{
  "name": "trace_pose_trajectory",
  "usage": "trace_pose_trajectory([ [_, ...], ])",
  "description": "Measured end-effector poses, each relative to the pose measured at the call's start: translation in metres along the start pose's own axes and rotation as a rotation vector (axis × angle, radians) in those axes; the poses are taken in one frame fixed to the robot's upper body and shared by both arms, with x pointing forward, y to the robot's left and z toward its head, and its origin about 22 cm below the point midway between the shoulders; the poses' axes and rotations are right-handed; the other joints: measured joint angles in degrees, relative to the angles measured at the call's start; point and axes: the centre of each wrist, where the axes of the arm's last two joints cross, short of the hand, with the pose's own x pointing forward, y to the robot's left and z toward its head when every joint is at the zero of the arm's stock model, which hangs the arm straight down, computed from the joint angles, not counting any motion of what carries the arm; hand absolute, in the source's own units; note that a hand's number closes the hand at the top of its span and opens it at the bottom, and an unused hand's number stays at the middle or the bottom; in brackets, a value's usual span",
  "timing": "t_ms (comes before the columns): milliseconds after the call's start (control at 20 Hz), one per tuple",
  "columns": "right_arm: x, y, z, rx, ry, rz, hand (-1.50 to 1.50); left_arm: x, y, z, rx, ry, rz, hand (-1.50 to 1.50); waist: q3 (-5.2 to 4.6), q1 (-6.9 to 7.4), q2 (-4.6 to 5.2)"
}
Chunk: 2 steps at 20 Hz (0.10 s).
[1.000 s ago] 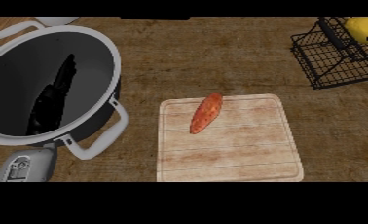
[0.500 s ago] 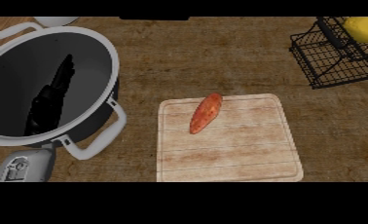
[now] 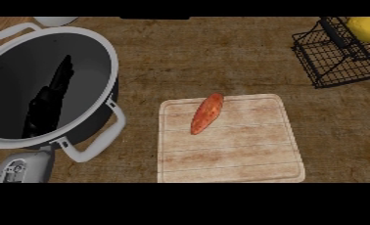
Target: Pick the lemon from the cutting board and place it in the tiered basket
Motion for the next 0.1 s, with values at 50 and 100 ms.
trace_pose_trajectory([
  [50, -0.0059, -0.0056, 0.0062, 0.001, -0.002, -0.013, -1.5, -0.0017, -0.001, 0.0008, 0.001, 0.001, 0.001, 0.0, 0.05, 0.0, 0.0],
  [100, -0.0105, -0.01, 0.0113, 0.001, -0.006, -0.026, -1.5, -0.0024, -0.0014, 0.0009, 0.003, -0.004, 0.001, 0.0, 0.1, 0.04, -0.02],
])
